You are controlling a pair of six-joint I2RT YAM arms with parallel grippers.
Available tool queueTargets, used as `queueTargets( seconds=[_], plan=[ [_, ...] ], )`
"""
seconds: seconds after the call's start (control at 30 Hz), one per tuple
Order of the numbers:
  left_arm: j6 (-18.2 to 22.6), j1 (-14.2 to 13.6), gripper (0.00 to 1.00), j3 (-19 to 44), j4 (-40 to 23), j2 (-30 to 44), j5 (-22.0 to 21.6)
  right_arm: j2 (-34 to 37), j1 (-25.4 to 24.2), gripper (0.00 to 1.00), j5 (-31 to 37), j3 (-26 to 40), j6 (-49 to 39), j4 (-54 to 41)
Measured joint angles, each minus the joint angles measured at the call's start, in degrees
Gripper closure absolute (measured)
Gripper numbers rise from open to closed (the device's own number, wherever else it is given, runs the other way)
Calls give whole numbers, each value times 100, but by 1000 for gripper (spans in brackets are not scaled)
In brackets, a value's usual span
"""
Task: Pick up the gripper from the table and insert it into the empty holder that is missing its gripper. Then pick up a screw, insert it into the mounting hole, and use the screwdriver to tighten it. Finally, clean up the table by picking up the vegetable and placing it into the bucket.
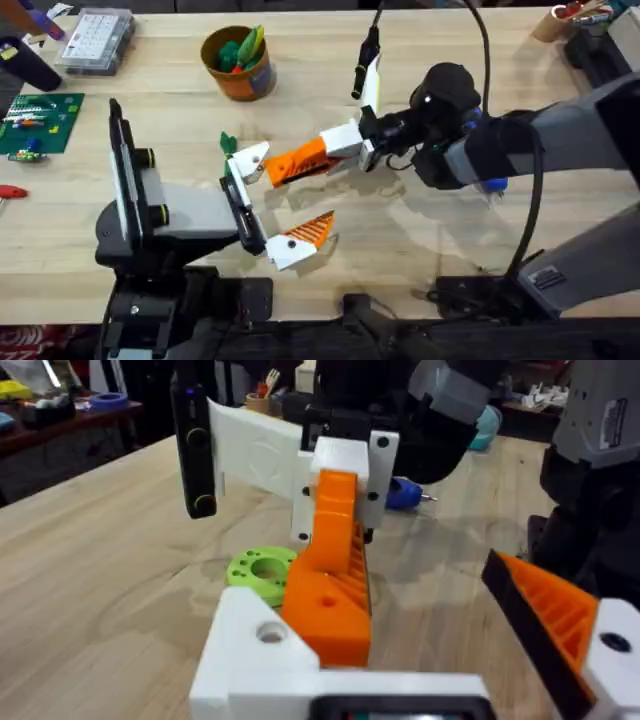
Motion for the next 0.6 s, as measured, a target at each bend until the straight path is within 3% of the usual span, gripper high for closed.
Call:
queueTargets(
  seconds=[0.6],
  plan=[
    [19, 0, 11, 0, 2, 0, -20, 0, 103, 984, 15, 129, -2, 25]
  ],
)
